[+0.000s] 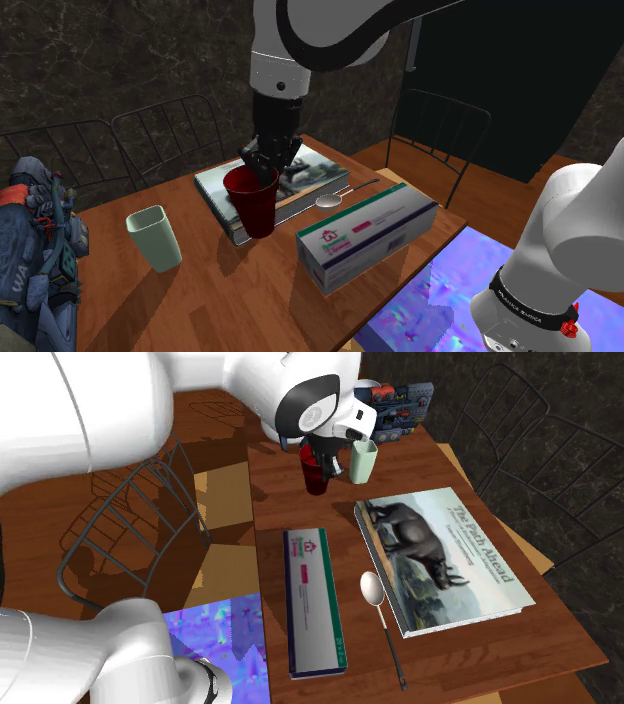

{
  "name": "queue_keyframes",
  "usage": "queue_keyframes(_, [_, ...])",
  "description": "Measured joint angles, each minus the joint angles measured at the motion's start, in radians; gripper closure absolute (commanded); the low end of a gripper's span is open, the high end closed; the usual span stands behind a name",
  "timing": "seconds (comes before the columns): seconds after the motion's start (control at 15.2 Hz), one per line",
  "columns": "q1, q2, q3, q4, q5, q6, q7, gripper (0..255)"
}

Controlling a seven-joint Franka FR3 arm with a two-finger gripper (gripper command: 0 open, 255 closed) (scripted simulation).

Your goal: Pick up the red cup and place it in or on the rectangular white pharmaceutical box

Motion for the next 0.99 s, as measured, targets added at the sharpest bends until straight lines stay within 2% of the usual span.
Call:
queue_keyframes(0.2, [-0.005, -0.044, -0.024, -0.02, 0.013, -0.029, -0.029, 255])
queue_keyframes(0.53, [-0.015, -0.197, -0.107, -0.134, 0.041, -0.088, -0.13, 255])
queue_keyframes(0.99, [-0.044, -0.39, -0.242, -0.26, 0.02, -0.19, -0.268, 255])
